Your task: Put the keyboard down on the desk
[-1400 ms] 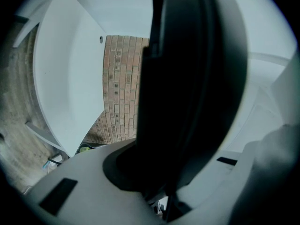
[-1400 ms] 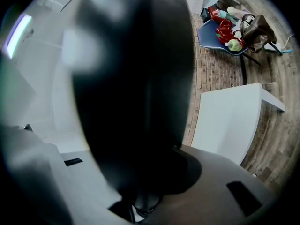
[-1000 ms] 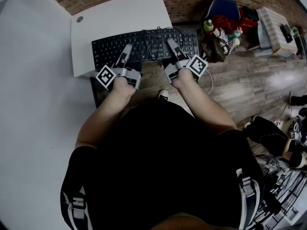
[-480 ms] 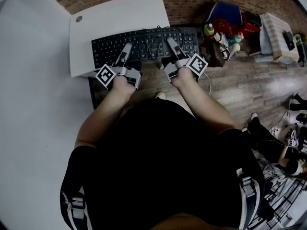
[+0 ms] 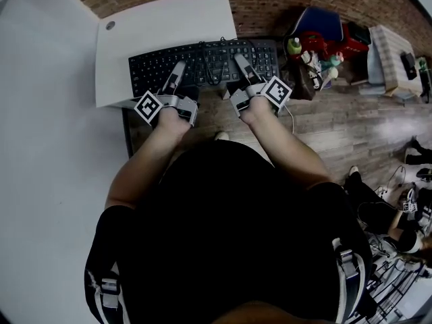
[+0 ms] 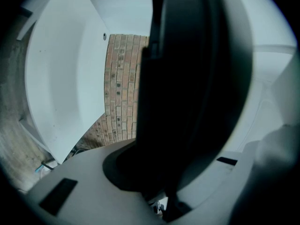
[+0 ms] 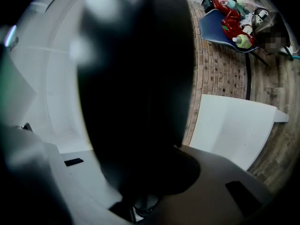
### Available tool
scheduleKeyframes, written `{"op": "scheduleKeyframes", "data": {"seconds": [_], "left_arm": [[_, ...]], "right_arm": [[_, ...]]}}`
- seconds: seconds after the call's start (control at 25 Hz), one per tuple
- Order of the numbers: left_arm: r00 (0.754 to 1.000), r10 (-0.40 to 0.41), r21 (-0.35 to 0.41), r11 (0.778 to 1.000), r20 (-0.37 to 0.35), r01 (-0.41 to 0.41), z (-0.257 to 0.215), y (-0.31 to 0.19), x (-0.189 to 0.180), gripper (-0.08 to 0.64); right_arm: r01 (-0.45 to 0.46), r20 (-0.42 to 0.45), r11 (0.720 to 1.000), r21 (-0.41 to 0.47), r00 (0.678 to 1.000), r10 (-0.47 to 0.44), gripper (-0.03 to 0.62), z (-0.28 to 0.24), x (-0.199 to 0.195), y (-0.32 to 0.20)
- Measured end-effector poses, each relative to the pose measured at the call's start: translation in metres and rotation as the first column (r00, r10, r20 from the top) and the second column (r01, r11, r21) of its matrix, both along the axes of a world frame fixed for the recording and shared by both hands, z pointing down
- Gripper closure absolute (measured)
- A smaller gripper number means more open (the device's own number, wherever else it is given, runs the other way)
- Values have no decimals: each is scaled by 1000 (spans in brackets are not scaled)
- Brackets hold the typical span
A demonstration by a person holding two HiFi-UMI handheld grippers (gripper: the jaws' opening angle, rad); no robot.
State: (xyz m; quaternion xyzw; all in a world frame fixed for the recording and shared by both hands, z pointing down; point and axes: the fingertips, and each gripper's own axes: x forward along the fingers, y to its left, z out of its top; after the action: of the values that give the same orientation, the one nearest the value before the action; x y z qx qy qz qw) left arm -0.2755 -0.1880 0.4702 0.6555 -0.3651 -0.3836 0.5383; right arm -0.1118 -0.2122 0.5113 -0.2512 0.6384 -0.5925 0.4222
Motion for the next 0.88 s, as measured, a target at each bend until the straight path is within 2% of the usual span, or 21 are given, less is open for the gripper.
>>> {"op": "scheduleKeyframes", "data": {"seconds": [0.88], "left_arm": [[999,-40,27,999,-9,40,9,3,-3,476]], "right_arm": [[46,-18,999,26,999,-46,469,7,-4,-5]]}}
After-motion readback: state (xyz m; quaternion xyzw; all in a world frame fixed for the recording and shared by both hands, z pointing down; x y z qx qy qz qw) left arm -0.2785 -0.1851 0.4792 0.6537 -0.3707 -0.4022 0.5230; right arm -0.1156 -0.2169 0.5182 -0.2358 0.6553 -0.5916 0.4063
